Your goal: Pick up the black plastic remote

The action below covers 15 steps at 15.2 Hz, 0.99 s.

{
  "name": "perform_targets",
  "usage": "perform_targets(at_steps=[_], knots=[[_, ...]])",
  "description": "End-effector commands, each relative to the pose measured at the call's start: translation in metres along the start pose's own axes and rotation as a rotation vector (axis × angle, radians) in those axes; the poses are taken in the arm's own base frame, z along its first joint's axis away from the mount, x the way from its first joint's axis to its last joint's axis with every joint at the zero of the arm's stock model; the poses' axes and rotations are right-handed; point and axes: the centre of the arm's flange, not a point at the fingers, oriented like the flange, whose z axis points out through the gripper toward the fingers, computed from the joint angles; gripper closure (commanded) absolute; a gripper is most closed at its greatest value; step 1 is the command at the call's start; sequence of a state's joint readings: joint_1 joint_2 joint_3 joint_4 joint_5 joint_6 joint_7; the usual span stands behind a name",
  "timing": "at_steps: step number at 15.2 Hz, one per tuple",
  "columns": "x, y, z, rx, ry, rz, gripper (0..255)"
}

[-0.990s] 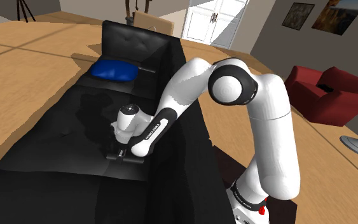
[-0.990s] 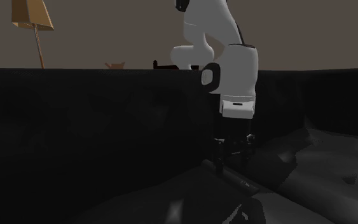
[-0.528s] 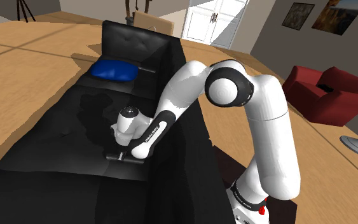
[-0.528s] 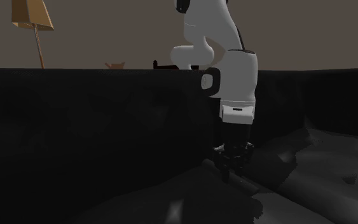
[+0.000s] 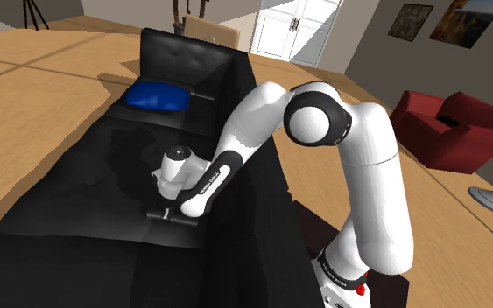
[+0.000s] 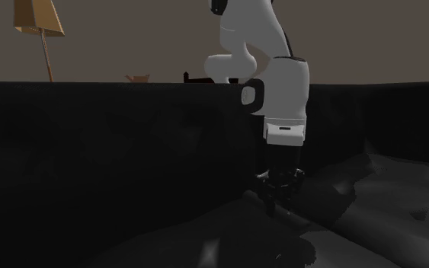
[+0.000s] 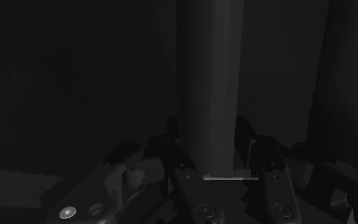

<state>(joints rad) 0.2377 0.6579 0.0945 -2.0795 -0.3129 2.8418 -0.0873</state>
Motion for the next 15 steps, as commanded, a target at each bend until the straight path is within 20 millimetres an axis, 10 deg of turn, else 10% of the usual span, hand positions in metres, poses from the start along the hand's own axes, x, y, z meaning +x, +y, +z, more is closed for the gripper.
perform_targets(at_steps=[1,15], knots=[[0.001,0.001,-0.009,0.0,0.0,0.001,255],[0.007,0.006,-0.073,0.0,0.0,0.001,255]])
